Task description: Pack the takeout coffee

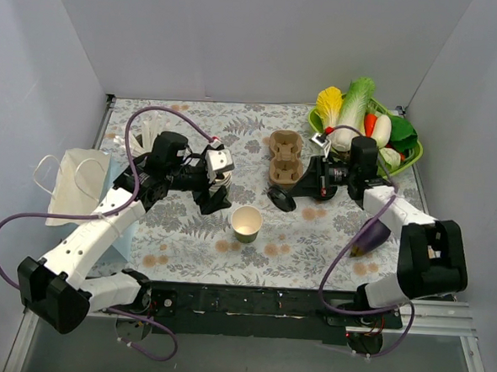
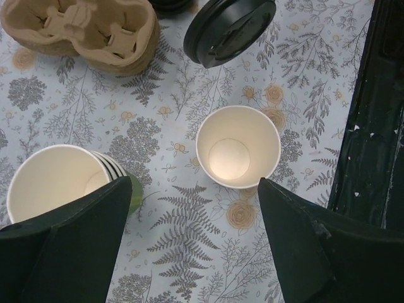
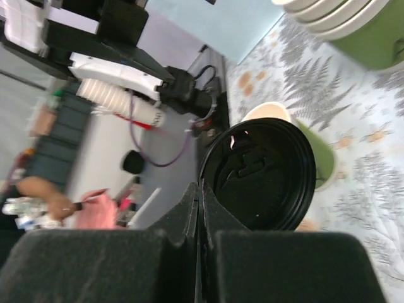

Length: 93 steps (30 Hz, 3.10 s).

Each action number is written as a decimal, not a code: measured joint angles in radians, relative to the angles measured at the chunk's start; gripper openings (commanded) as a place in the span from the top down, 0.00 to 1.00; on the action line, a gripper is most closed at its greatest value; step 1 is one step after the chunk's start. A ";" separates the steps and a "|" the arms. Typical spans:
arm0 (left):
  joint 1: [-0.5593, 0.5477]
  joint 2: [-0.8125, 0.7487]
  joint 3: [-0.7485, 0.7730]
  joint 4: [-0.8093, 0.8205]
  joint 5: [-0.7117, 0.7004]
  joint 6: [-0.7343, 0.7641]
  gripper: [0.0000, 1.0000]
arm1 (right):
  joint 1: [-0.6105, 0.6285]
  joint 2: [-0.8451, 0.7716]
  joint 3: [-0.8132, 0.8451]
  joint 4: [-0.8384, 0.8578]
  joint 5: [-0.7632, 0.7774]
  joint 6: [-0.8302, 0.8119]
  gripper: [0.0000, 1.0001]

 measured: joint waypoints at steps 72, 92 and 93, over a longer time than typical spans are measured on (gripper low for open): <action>0.000 0.072 -0.196 0.226 0.047 -0.241 0.16 | 0.227 0.280 0.016 0.407 0.063 0.431 0.99; 0.020 0.034 -0.326 0.382 0.066 -0.529 0.17 | 0.229 0.233 0.022 0.192 0.123 0.275 0.99; 0.023 0.031 -0.327 0.387 0.066 -0.546 0.17 | 0.230 0.224 0.021 0.193 0.125 0.275 0.99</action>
